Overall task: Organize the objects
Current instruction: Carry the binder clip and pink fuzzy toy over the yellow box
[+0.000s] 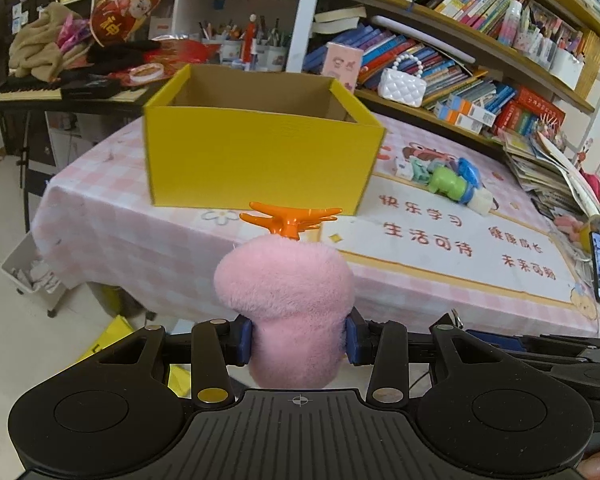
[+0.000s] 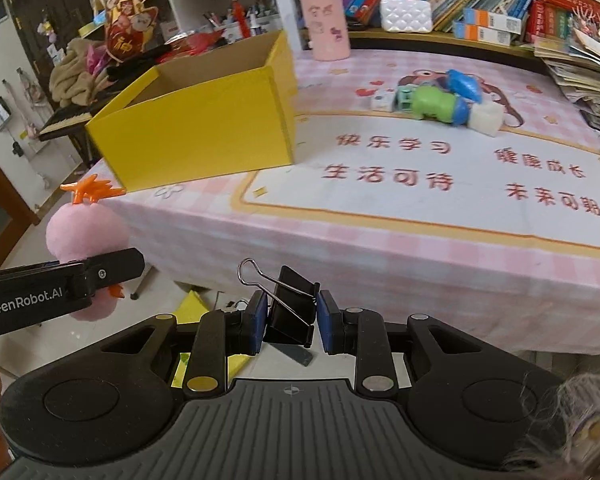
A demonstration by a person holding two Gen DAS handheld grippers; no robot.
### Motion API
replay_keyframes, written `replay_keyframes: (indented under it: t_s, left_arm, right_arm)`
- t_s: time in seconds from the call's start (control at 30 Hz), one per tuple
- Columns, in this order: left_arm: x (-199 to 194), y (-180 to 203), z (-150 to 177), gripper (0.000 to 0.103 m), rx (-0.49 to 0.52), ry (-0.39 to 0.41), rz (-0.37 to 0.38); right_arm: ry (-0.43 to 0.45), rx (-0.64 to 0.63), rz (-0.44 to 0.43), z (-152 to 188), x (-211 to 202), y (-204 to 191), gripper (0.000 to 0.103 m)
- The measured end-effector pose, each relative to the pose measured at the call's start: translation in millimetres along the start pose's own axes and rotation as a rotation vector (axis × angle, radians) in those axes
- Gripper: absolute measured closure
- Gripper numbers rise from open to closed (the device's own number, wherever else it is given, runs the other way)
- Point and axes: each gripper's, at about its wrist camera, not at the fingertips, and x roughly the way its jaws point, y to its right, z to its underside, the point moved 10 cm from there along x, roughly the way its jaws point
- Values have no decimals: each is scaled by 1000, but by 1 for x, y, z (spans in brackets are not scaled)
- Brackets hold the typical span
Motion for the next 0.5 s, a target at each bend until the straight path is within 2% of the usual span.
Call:
replay_keyframes:
  t_s: [0.23, 0.5]
  left_arm:
    - [-11, -30, 2, 63, -3, 13, -11]
    - [-18, -52, -12, 63, -4, 62, -6]
  right_arm:
    - [-3, -17, -22, 5, 8, -37, 78]
    - [46, -82, -30, -8, 12, -71, 80]
